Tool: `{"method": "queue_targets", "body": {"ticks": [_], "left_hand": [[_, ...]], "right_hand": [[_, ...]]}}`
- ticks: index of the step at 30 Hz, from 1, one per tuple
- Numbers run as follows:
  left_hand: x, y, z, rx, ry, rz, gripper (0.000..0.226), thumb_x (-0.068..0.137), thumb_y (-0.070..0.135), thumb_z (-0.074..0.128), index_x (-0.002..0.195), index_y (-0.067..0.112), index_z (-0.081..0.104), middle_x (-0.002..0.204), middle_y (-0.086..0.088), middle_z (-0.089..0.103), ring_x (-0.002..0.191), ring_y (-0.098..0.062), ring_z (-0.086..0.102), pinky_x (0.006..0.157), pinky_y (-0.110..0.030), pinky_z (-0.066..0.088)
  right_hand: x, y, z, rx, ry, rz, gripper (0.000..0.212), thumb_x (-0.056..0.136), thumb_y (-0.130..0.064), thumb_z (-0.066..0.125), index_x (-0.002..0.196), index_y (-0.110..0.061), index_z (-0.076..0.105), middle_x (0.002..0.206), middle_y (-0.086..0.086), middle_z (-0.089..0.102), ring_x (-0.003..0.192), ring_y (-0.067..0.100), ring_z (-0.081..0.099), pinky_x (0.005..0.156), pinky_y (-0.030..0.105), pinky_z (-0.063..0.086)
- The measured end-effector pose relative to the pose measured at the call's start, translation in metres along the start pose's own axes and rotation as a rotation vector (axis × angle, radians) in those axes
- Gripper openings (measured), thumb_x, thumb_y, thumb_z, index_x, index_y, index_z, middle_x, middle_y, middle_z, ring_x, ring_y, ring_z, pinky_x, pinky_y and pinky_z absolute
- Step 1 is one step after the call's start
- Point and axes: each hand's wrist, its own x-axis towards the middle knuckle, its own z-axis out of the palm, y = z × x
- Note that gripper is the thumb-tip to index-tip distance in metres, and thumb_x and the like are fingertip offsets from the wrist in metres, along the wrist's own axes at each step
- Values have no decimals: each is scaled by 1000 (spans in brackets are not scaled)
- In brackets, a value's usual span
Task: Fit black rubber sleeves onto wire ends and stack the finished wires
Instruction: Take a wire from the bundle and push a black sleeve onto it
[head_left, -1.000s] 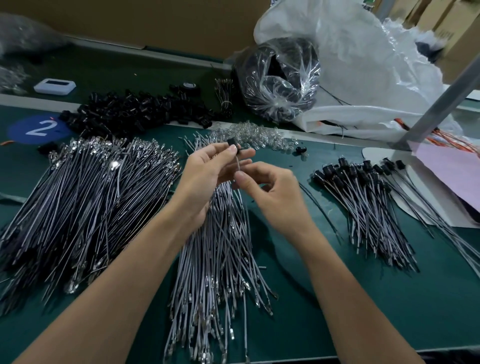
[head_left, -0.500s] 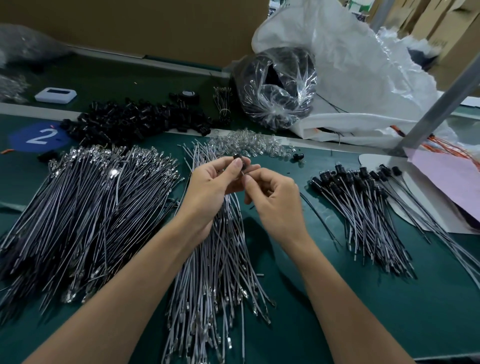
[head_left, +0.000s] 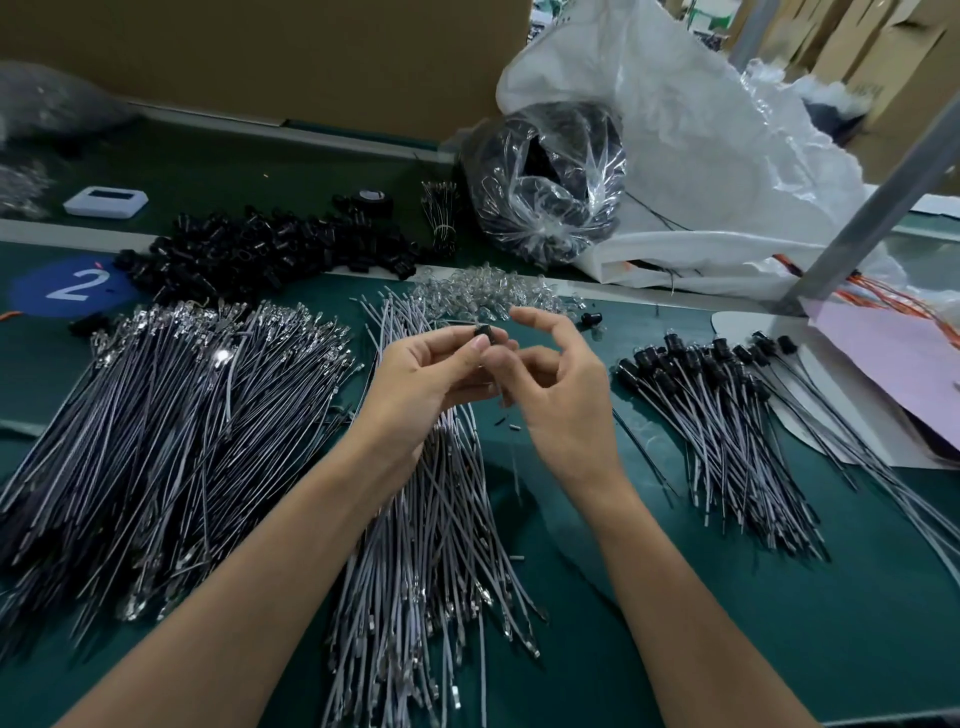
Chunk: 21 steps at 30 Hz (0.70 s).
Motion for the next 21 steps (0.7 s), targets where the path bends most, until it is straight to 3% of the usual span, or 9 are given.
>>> {"method": "queue_targets", "body": {"ticks": [3, 8, 11, 15, 21], "left_hand": [[0, 0, -1, 53, -1, 22, 16, 95, 5, 56, 100, 8, 71, 91, -8, 77, 82, -20, 74, 71, -26, 59], [-2, -1, -2, 199, -101, 26, 19, 94, 4, 58, 100, 14, 72, 87, -4, 77, 70, -15, 72, 68, -22, 58], [-3, -2, -2, 217, -134, 15, 19, 94, 3, 58, 99, 15, 72, 85, -2, 77, 64, -11, 69, 65, -19, 55], [-3, 0, -3, 233, -198, -15, 17, 93, 6, 59, 104, 9, 72, 92, -7, 77, 70, -15, 70, 71, -24, 58], [-5, 3, -2, 312, -337, -99, 15, 94, 7, 60, 98, 9, 73, 91, -8, 77, 75, -18, 73, 68, -23, 57]], "right_hand": [[0, 0, -4, -136, 118, -66, 34, 88, -54, 56, 102, -26, 69, 90, -3, 68, 82, 16, 63, 74, 32, 52], [2, -3, -5, 15, 58, 41, 7, 86, -28, 72, 91, -24, 75, 95, 3, 70, 87, 28, 65, 83, 46, 54], [2, -3, -6, 90, 45, 67, 2, 85, -16, 74, 86, -17, 75, 84, 2, 72, 78, 20, 64, 74, 36, 56], [4, -6, -8, 305, 75, 119, 5, 89, -9, 68, 85, -10, 71, 68, -7, 66, 62, 3, 57, 59, 17, 47], [14, -19, -27, 625, 300, 45, 13, 96, -9, 54, 88, -10, 64, 75, 0, 72, 66, 11, 61, 65, 21, 49]]}}
